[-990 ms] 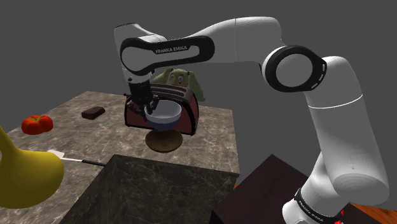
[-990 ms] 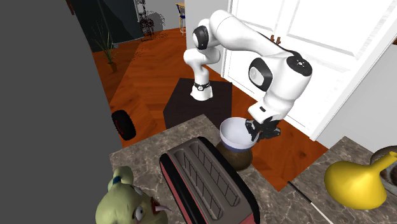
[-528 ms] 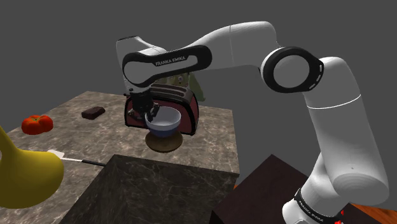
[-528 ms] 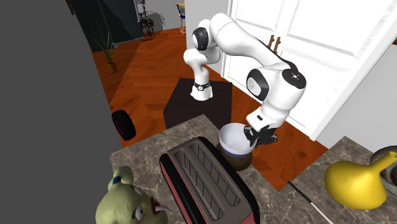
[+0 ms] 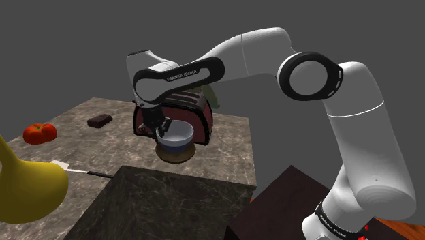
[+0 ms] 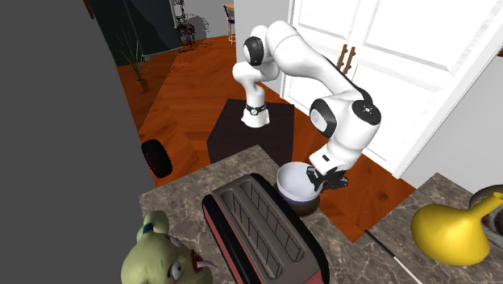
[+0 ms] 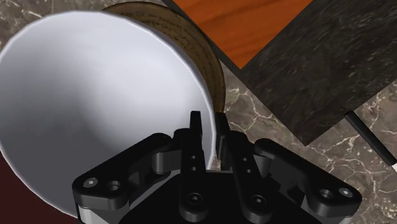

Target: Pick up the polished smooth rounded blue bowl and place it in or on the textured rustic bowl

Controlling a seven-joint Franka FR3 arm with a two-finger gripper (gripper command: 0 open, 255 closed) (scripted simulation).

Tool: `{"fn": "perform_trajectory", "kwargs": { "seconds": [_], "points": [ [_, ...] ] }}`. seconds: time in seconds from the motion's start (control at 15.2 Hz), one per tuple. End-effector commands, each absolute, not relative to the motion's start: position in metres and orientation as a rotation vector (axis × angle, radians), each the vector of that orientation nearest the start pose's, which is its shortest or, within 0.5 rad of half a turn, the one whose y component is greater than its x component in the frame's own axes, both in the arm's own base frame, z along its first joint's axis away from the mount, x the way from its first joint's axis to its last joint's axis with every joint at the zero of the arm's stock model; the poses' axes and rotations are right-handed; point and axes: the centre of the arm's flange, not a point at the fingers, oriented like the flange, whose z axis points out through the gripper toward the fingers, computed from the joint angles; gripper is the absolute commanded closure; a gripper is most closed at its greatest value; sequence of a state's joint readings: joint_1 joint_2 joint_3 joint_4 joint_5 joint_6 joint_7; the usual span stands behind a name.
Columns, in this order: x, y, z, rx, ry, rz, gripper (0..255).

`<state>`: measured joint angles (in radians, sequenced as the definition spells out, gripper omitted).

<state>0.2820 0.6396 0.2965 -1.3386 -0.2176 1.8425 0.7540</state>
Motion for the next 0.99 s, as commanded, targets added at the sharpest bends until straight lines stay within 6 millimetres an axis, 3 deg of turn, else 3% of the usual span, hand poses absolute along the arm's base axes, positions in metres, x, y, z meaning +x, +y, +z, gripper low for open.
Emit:
{"fn": "perform_trajectory", "kwargs": {
  "seconds": [0.0, 0.26, 0.33, 0.66, 0.92],
  "points": [
    [0.629, 0.337, 0.356, -3.219, 0.245, 0.108, 255],
    [0.629, 0.337, 0.356, -3.219, 0.245, 0.108, 255],
    [0.629, 0.337, 0.356, -3.219, 0.245, 0.108, 0],
    [0.629, 0.337, 0.356, -3.219, 0.245, 0.108, 0],
    [0.633, 0.342, 0.406, -3.219, 0.245, 0.108, 0]
  ]
}}
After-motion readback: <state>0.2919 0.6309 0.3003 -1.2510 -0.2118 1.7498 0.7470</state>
